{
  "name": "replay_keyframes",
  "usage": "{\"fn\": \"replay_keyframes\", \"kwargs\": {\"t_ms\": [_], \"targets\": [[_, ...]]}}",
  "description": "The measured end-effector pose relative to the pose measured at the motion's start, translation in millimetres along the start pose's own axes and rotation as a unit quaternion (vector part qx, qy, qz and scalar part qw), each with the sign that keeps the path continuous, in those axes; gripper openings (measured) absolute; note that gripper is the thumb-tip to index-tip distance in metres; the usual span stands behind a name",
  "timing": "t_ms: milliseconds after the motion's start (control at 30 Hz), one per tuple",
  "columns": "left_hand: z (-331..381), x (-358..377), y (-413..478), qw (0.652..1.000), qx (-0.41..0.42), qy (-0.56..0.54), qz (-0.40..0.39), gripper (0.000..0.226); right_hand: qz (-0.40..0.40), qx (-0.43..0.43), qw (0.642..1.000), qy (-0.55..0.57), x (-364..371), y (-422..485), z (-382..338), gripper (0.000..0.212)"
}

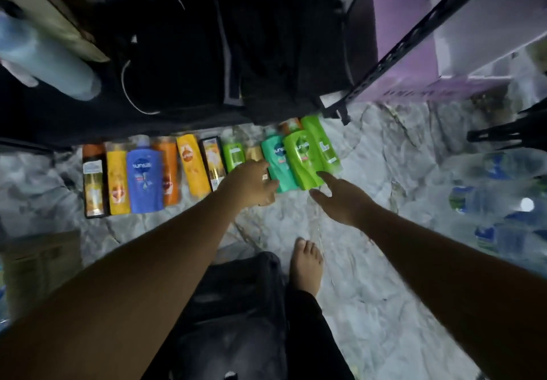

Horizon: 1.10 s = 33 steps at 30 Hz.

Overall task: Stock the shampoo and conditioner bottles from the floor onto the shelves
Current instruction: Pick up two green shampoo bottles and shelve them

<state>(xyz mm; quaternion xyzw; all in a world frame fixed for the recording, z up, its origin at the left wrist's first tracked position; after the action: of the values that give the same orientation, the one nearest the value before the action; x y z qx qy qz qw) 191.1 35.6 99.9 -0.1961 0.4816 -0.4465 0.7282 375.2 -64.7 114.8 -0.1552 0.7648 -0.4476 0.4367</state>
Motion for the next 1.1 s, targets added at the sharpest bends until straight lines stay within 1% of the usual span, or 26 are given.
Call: {"fn": "replay_keyframes", "kwargs": {"t_ms": [133, 200, 300, 400, 467, 533, 567, 667, 800, 867, 933, 1000, 1100], "targets": [[-29.7, 30.1, 90.7, 1.000, -0.003, -0.006, 0.022, 0.052, 0.004, 0.004, 1.000, 0.004, 21.5, 93.5, 27.3, 0.071], [-40.5, 34.6, 125.1, 0.999, -0.014, -0.027, 0.042, 0.052, 0.038, 0.007, 0.999, 0.032, 21.9, 127.1, 33.6, 0.076], [-53.1, 37.4, 168.5, 0.994, -0.033, -0.074, 0.075, 0.052, 0.117, -0.006, 0.988, 0.096, 13.7, 164.4, 34.6, 0.082], [-60.2, 37.4, 203.8, 0.991, -0.038, -0.084, 0.092, 0.063, 0.137, -0.021, 0.984, 0.116, 11.0, 197.3, 30.1, 0.087], [-62.9, 39.5, 221.1, 0.992, -0.049, -0.088, 0.078, 0.066, 0.128, -0.026, 0.983, 0.130, 10.3, 216.8, 24.7, 0.099], [-63.0, 45.5, 230.3, 0.991, -0.072, -0.107, 0.040, 0.065, 0.111, -0.029, 0.982, 0.150, 9.9, 230.7, 20.6, 0.114], [-62.0, 47.4, 232.7, 0.989, -0.083, -0.117, 0.026, 0.063, 0.102, -0.029, 0.981, 0.159, 9.8, 236.1, 20.5, 0.116], [-60.4, 47.1, 235.8, 0.986, -0.106, -0.132, 0.011, 0.058, 0.083, -0.025, 0.978, 0.190, 9.0, 240.3, 22.0, 0.108], [-63.8, 46.8, 238.3, 0.981, -0.112, -0.161, -0.002, 0.064, 0.084, -0.040, 0.974, 0.207, 6.8, 238.8, 21.6, 0.097], [-63.8, 49.9, 237.1, 0.978, -0.099, -0.186, 0.003, 0.067, 0.088, -0.039, 0.971, 0.221, 7.3, 234.5, 22.8, 0.094], [-61.6, 52.7, 232.9, 0.976, -0.067, -0.206, 0.026, 0.069, 0.099, -0.037, 0.967, 0.232, 9.6, 229.3, 28.7, 0.095], [-58.7, 53.6, 221.1, 0.971, -0.024, -0.230, 0.066, 0.070, 0.111, -0.032, 0.965, 0.234, 11.8, 218.3, 36.0, 0.094], [-58.0, 59.4, 194.3, 0.951, 0.007, -0.288, 0.116, 0.073, 0.104, -0.038, 0.970, 0.215, 19.2, 193.2, 45.8, 0.091]]}}
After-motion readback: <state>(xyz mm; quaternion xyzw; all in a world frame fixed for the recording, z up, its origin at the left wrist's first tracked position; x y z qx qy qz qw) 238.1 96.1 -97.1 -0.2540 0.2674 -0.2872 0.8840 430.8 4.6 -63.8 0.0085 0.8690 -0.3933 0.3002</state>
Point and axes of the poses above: each hand's wrist, its own y-axis towards the middle knuckle, its own x-axis out of the palm, z = x × y, the point moved 8 cm from there along y, towards the middle knuckle, and after that the axes turned 4 degrees about -z, right-handed, at the moved point
